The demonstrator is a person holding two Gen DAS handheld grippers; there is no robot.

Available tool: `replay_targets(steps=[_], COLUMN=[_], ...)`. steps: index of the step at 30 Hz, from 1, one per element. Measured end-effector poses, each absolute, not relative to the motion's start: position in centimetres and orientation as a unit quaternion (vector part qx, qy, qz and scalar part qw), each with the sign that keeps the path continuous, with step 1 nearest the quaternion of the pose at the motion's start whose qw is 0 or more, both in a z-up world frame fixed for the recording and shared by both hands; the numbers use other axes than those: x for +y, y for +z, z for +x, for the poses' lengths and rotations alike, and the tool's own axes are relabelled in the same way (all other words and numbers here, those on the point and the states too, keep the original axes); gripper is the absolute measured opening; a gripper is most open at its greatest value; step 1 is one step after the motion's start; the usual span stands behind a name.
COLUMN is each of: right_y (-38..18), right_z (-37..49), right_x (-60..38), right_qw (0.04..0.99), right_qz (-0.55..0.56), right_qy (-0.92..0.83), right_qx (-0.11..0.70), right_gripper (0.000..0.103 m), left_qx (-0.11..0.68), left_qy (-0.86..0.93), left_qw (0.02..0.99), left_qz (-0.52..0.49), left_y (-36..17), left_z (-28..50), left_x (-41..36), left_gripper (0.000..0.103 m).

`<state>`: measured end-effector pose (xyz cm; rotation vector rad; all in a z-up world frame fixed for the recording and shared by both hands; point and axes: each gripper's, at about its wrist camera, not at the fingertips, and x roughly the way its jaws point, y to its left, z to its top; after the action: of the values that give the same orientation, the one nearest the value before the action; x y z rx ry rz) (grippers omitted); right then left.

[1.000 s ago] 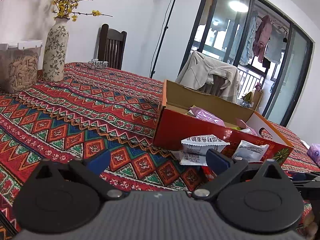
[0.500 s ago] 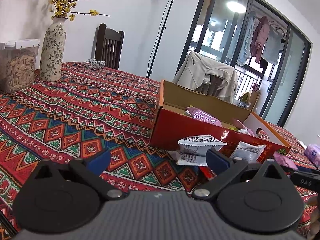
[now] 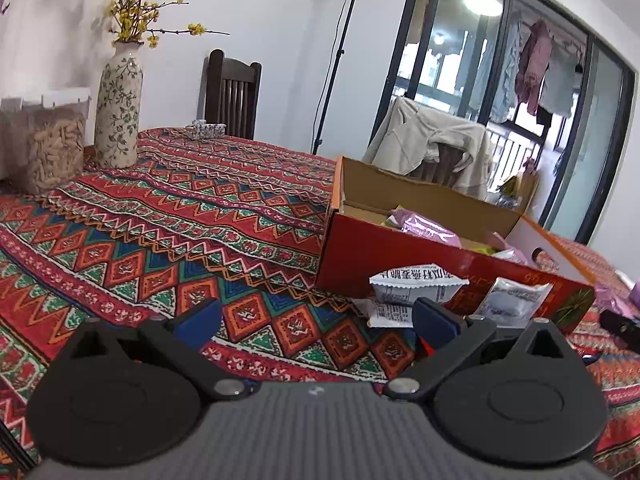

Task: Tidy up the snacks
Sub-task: 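Grasp a pink packet with the right gripper while the left gripper grasps a white sachet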

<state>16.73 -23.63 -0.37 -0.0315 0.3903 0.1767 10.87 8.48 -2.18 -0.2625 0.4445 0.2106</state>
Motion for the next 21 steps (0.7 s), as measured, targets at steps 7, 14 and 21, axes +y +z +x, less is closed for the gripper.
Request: replay_targets(steps=[7,14,21], right_y=[-0.2,-0.2,-0.3], right_z=[16.6,16.6,16.8], right_x=[-24.4,-25.3,-25.9], right_qw=[0.977,0.978,0.976], right_qz=[0.007,0.031,0.048], right_qy=[0.094,0.091,0.096], right_qx=[0.191,0.186,0.190], right_gripper=[0.060,0.060,0.060], left_qx=[0.234,0.270,0.297], left_qy=[0.082,0.075,0.092], left_qw=[0.963,0.958,0.947], left_qz=[-0.109,-0.060,-0.077], left_y=[-0.2,0.4,-0.7], left_z=[12.1,16.2,19.1], left_x=[6.7,4.3,4.2], left_gripper=[0.103,0.103,0.102])
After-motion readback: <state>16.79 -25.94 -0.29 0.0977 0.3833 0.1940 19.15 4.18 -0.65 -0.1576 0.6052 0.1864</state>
